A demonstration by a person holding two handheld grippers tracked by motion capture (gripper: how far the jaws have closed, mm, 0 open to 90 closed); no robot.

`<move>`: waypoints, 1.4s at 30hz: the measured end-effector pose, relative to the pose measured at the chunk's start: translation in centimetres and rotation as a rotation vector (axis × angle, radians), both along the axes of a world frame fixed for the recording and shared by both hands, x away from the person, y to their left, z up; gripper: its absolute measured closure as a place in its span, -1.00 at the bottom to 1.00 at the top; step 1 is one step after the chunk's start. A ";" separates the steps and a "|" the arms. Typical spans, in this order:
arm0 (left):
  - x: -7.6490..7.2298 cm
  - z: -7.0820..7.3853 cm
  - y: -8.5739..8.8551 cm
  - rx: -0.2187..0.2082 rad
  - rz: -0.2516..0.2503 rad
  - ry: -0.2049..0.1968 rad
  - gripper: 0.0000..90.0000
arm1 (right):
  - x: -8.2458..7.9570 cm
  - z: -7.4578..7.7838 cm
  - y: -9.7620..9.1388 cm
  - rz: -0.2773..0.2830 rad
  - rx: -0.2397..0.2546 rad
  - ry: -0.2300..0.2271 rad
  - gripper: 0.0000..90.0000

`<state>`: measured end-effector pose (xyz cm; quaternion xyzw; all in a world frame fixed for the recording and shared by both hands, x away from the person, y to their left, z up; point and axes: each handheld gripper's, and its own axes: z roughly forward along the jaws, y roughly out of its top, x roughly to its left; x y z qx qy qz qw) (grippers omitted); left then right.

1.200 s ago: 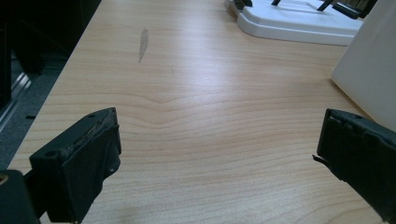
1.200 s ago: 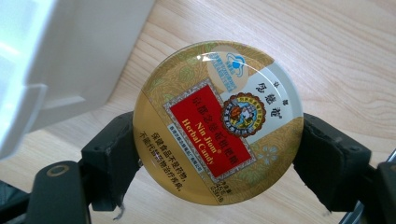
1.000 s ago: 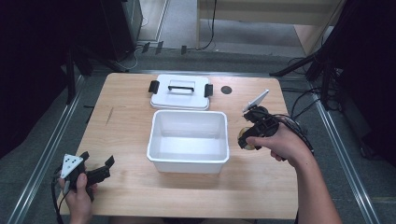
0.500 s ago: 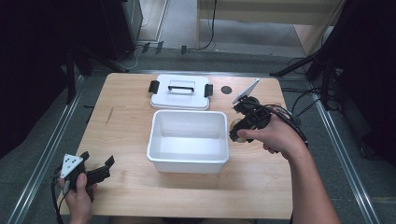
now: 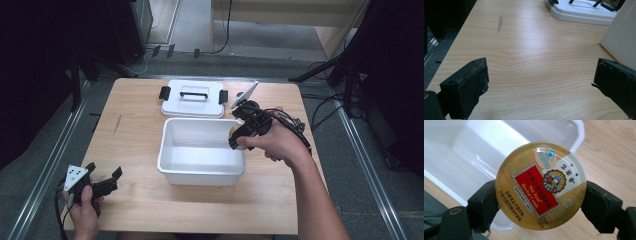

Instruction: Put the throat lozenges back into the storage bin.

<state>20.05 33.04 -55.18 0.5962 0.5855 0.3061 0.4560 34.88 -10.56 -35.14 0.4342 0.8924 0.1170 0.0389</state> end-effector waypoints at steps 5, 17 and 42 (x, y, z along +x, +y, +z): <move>0.0 0.0 0.0 0.004 -0.001 0.003 -1.00 | 0.1 -0.5 1.2 0.032 -0.004 0.003 -0.54; 0.0 0.0 0.0 -0.002 -0.005 0.002 -1.00 | -0.1 -1.7 3.8 0.089 -0.019 0.014 -0.54; 0.0 0.0 0.0 -0.001 -0.012 0.007 -1.00 | -0.8 -6.7 3.6 0.470 -0.165 -0.088 -0.54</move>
